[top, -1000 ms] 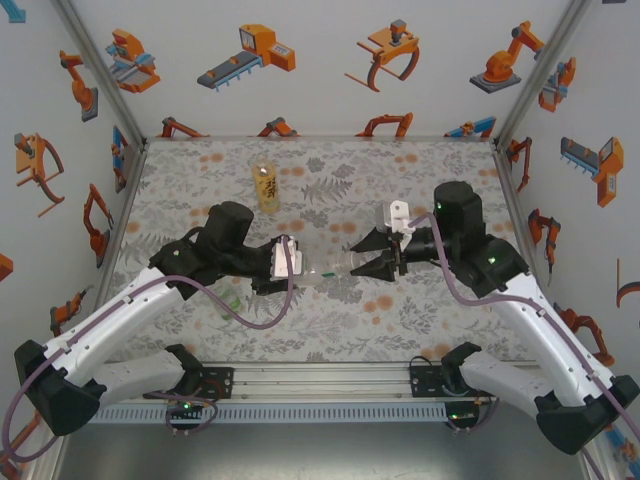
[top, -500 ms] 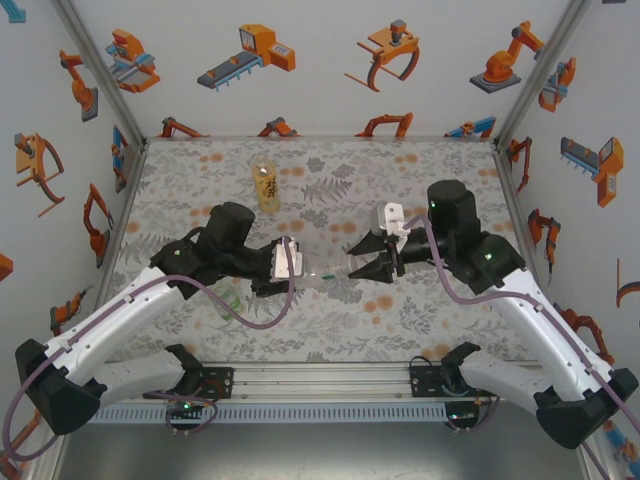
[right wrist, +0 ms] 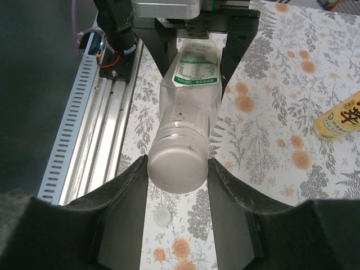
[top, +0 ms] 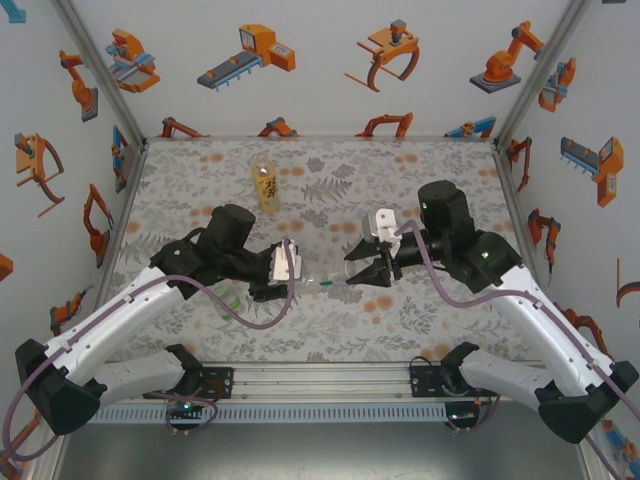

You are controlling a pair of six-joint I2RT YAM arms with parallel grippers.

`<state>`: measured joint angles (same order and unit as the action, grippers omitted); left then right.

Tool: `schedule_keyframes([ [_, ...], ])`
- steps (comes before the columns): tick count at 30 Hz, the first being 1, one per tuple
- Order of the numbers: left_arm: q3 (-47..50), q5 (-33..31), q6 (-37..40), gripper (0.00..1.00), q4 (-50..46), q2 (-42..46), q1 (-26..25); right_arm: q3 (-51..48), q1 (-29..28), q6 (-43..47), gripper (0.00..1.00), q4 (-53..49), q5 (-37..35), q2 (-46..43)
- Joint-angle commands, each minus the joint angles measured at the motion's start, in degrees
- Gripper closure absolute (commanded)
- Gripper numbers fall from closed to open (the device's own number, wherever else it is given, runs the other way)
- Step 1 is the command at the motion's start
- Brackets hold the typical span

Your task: Screw on the bottle caps

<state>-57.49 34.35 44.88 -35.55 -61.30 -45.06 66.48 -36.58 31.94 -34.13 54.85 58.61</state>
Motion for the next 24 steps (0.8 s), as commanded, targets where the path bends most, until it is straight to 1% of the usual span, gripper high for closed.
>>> schedule_keyframes([
  [1,-1.12,4.15,-0.08,1.00,2.95,1.18,-0.29,1.33,-1.73,2.60,1.00,-1.38,-1.01,0.74],
  [4,-0.78,4.60,-0.75,1.00,3.68,1.71,-0.13,1.26,-2.18,3.37,1.00,-1.72,-1.65,0.09],
  [10,-1.34,7.78,-1.64,1.00,3.49,1.48,0.46,0.15,-2.53,4.49,1.00,-0.91,-1.08,-1.41],
  [19,-2.90,12.48,-2.95,1.00,2.29,-0.12,1.85,-0.39,-2.93,4.80,1.00,-0.06,-2.07,-2.36],
  [24,-4.89,12.91,-3.32,1.00,-0.13,-2.45,1.90,0.12,-3.37,4.71,1.00,-0.90,-1.97,-1.62],
])
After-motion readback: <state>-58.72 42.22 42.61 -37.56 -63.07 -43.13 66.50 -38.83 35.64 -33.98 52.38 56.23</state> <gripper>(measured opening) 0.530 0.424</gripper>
